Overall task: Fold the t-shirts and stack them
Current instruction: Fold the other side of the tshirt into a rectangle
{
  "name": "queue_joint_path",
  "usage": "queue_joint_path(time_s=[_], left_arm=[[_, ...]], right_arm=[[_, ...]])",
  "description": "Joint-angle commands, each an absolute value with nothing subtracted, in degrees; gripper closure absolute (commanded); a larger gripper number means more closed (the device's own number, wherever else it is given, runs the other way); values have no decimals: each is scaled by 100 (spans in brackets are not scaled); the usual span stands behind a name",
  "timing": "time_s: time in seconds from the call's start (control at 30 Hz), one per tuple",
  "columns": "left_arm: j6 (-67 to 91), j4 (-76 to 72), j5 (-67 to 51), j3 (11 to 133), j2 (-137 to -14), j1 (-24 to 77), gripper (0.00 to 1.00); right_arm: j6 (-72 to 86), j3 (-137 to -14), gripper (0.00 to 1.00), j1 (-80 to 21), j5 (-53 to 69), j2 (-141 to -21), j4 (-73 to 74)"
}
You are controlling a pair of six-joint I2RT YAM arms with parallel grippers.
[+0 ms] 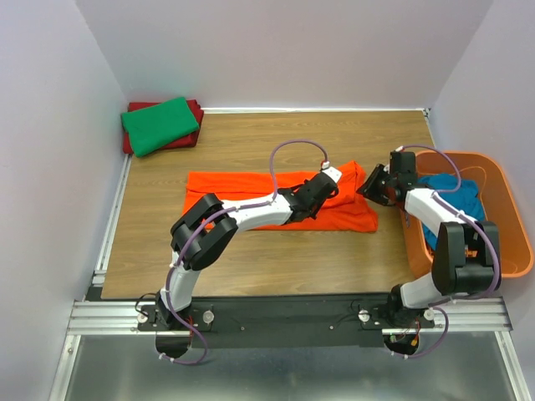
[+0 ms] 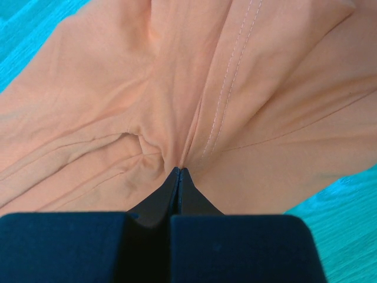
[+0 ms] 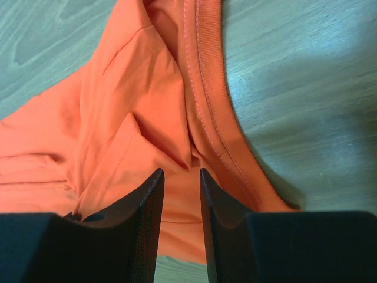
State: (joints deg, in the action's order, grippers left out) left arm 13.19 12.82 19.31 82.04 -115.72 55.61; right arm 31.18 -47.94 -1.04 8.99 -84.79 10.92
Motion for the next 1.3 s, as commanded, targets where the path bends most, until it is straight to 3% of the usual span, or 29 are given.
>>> queue_joint_path(time_s=[0.0, 0.8, 1.07, 1.27], left_arm=[[1195, 1134, 1934, 8165, -11434, 5599, 100], [1204, 1125, 1811, 8288, -11558, 5581, 99], [1230, 1134, 1793, 8279, -11558, 5546, 99], [1257, 1169, 1758, 8297, -11558, 5502, 99]], right_arm=[[3094, -5053, 63, -176, 1134, -8735, 871], [3129, -5722, 61, -773, 949, -9993, 475], [3138, -5432, 91, -765, 932, -9589, 457], [3129, -5090, 96, -773, 914, -9107, 466]])
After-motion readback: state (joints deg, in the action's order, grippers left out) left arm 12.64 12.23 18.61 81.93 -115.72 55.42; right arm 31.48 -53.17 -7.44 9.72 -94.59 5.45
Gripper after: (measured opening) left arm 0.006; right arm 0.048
